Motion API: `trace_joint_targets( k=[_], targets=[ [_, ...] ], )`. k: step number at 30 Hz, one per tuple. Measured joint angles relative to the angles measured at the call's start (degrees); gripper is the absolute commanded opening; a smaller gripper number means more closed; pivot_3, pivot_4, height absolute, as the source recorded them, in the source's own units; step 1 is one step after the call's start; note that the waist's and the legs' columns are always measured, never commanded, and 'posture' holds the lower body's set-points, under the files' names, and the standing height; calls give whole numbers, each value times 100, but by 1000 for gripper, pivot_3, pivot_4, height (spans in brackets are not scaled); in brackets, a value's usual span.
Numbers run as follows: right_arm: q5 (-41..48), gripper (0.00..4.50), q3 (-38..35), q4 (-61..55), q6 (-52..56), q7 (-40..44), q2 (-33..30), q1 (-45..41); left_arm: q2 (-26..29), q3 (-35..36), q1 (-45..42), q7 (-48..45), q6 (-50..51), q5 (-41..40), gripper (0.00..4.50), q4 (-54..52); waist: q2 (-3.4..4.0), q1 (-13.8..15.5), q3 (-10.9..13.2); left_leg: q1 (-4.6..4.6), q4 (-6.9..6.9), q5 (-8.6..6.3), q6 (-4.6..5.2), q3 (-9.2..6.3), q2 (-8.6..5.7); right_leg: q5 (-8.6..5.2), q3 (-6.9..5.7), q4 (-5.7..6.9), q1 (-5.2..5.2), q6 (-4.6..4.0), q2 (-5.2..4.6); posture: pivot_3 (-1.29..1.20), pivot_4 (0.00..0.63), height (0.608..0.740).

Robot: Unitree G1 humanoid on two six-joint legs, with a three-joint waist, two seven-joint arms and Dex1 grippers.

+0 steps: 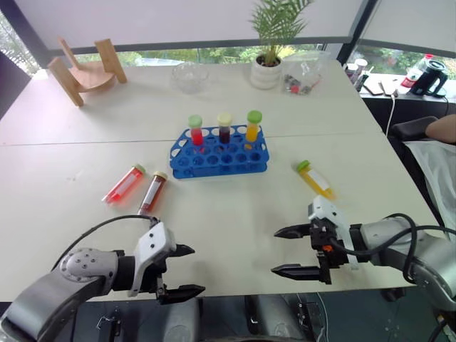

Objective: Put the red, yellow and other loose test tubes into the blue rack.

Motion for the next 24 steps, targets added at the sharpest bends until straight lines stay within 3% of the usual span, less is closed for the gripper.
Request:
trace_joint_targets(
  k=[24],
  targets=[
    [-395, 4408, 132, 491, -61, -62, -156, -513, -315, -353, -727, 201, 176, 19, 4493, 282, 0, -5, 0, 1, 1, 0, 0, 0, -1, 9, 0, 2, 1, 16, 0, 0, 150, 740]
  ],
)
